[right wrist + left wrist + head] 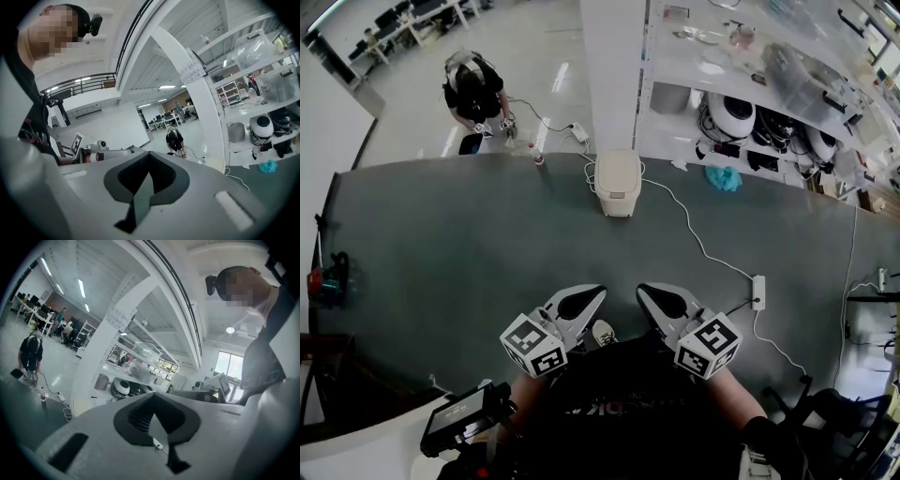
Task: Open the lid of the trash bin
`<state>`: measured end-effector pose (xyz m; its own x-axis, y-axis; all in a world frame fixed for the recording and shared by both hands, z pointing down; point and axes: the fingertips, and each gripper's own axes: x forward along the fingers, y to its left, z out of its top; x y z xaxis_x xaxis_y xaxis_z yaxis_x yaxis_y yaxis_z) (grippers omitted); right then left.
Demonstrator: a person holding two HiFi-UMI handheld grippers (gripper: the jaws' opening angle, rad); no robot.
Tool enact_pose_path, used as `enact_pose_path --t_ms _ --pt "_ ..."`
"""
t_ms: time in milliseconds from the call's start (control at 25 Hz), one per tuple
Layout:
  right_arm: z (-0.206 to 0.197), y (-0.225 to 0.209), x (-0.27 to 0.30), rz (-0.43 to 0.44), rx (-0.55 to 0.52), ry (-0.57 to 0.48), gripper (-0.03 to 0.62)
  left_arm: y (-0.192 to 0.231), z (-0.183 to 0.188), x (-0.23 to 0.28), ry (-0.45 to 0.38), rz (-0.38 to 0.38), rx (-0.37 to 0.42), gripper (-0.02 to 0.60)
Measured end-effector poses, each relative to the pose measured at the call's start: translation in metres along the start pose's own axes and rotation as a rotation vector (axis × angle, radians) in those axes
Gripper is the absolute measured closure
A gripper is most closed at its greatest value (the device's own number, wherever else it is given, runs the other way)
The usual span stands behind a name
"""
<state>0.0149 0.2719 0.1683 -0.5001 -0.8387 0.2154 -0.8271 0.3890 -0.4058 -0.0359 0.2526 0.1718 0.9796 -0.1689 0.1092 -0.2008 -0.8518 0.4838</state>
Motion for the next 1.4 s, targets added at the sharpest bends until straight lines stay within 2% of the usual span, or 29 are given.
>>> enact_pose_path --t_ms 920,1400 --pt "0.003 0.004 0.023 0.019 0.018 0.007 0.586 0.009 -0.002 -0.019 0.0 0.003 0.02 0.58" --pt "0.011 -0.008 0.041 -0.011 0.019 -0.004 0.586 0.025 -0.003 -0.033 -0.025 0.022 -0.023 0.581"
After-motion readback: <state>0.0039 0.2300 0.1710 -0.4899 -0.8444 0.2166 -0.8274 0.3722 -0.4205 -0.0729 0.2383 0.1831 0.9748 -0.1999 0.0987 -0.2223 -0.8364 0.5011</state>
